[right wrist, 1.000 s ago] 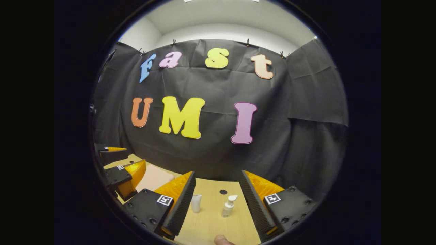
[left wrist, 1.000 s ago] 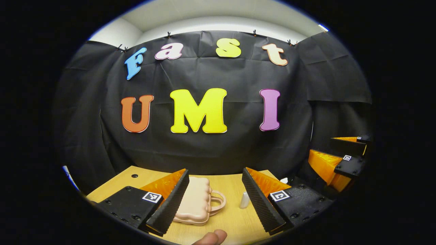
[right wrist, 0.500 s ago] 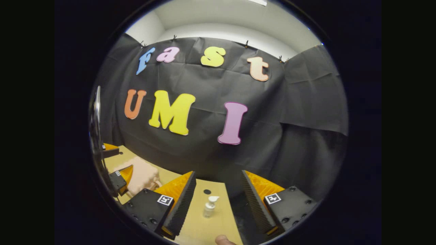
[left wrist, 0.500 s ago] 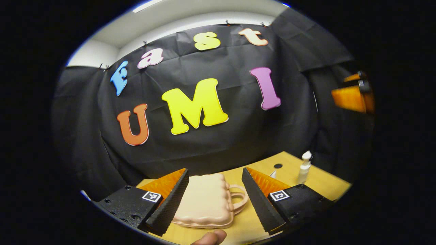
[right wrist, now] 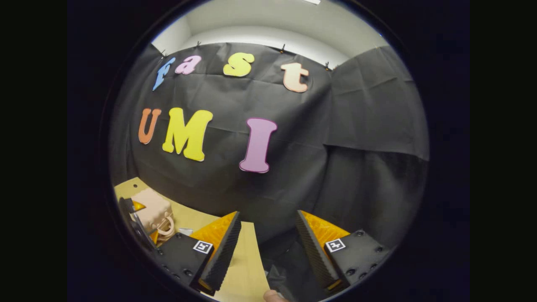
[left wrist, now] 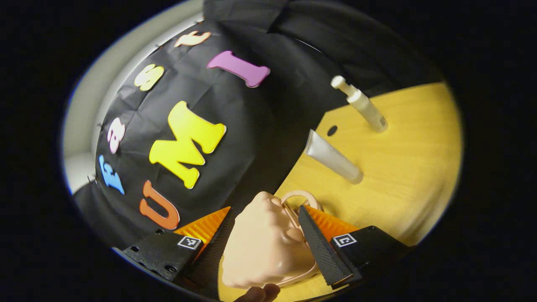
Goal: First open the suitcase, pack the skin care products into it, and then close the suitcase.
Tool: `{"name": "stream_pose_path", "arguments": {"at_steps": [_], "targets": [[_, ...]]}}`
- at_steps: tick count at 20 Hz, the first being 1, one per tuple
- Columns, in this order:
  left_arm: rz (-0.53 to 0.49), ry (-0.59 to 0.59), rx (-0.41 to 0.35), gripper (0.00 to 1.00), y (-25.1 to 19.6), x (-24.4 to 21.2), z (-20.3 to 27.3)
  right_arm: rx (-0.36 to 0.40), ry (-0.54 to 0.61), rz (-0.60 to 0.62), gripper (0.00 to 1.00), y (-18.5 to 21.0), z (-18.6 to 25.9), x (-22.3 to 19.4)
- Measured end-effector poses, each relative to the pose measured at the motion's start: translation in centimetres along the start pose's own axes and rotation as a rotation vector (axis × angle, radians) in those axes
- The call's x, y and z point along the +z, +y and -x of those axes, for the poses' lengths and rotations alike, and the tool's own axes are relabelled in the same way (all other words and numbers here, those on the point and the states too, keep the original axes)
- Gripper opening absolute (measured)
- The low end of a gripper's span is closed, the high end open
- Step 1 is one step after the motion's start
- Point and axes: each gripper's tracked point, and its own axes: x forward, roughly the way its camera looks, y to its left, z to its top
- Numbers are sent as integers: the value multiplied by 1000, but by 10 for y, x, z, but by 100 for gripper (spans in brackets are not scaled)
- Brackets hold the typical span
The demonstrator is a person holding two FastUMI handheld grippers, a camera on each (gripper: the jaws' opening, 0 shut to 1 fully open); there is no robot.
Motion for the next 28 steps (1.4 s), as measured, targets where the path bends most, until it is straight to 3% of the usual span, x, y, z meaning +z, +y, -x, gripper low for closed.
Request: {"name": "stream_pose_path", "arguments": {"at_steps": [3, 9, 13, 15, 16, 20, 24, 28], "targets": [[-152, 22, -37, 97, -36, -4, -17, 24, -3, 36, 78, 2, -9, -7], [-350, 133, -1, 90, -54, -19, -32, 100, 6, 39, 79, 2, -23, -23], [-404, 186, -39, 73, -66, -30, -47, 96, 6, 62, 78, -4, -31, -32], [-427, 196, -44, 57, -65, -31, -47, 102, 1, 90, 79, 2, -25, -28], [-426, 189, -47, 42, -64, -29, -47, 109, 0, 86, 79, 7, -22, -26], [-410, 181, -73, 12, -62, -32, -45, 105, 28, 41, 79, 37, -9, -23], [-343, 157, -72, 5, -37, -28, -43, 89, 53, -8, 79, 63, 2, -13], [-256, 124, -45, 3, 4, -24, -35, 60, 53, -47, 78, 84, 8, 2]]}}
